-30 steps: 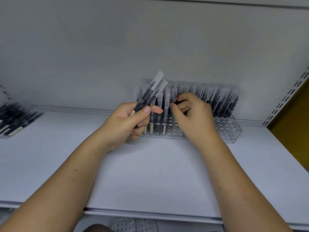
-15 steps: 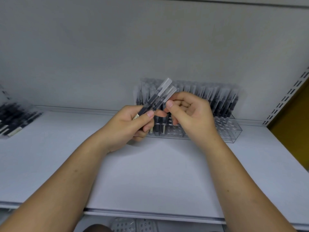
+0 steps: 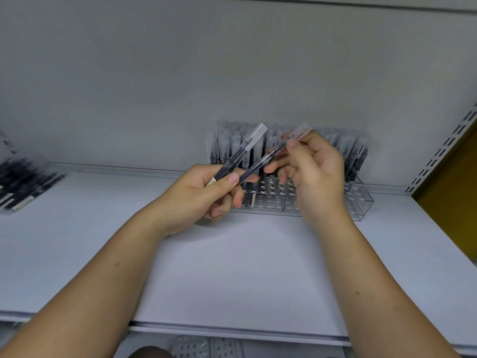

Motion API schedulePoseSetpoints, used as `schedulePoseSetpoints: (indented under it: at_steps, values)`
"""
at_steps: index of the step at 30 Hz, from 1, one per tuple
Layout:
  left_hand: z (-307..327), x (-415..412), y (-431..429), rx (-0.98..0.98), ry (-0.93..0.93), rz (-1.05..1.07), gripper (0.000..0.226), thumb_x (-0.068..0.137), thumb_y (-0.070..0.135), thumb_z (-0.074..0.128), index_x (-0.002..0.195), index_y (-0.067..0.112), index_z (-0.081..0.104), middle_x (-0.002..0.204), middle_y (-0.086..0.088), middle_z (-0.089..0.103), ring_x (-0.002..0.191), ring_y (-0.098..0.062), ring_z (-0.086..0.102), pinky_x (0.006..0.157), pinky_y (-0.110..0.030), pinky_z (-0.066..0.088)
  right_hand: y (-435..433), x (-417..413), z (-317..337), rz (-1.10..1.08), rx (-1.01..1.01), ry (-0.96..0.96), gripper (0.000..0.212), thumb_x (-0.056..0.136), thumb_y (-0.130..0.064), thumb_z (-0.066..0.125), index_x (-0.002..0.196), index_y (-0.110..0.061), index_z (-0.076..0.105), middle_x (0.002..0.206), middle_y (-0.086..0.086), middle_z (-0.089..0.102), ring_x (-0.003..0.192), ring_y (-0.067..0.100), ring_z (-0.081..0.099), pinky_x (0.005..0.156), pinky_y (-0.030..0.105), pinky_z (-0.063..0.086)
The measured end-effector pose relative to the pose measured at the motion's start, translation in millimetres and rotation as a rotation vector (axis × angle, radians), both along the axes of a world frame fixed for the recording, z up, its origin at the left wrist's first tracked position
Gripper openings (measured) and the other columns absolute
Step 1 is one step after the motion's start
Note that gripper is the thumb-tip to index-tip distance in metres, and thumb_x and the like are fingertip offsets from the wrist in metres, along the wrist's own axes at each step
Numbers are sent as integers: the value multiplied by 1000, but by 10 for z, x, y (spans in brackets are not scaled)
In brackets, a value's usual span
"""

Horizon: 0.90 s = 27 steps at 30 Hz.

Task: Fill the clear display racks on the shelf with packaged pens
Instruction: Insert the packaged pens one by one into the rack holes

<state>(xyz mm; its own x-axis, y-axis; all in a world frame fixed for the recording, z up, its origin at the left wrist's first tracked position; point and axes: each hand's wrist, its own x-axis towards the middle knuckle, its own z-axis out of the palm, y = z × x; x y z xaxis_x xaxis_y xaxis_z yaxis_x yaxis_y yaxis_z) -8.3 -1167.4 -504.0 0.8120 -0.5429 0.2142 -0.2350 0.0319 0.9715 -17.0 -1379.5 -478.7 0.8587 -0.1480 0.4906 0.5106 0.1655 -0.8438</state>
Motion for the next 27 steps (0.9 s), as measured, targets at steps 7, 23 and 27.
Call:
schedulePoseSetpoints:
  at_steps: [7,23,27]
  values:
    - [32,-8,14,6,7,31,30,105,31,50,116,19,75,69,-2,31,52,-14,23,48,-22,24,-112,80,-2,-234,102,-74,9,99,-11,49,95,-14,56,70,3,63,56,26,61,49,28,40]
    - [52,-19,5,17,-6,60,29,103,34,50,114,21,74,68,0,22,53,-17,19,51,-25,19,-33,100,-177,-318,-582,-139,2,103,-16,58,102,-15,60,79,-11,60,75,6,60,69,21,48]
    - [51,-19,1,14,-5,60,30,104,35,50,113,20,74,69,-1,21,54,-17,18,52,-26,18,-27,86,-179,-297,-651,-116,7,102,-14,60,96,-18,58,73,-14,56,68,3,54,65,15,41]
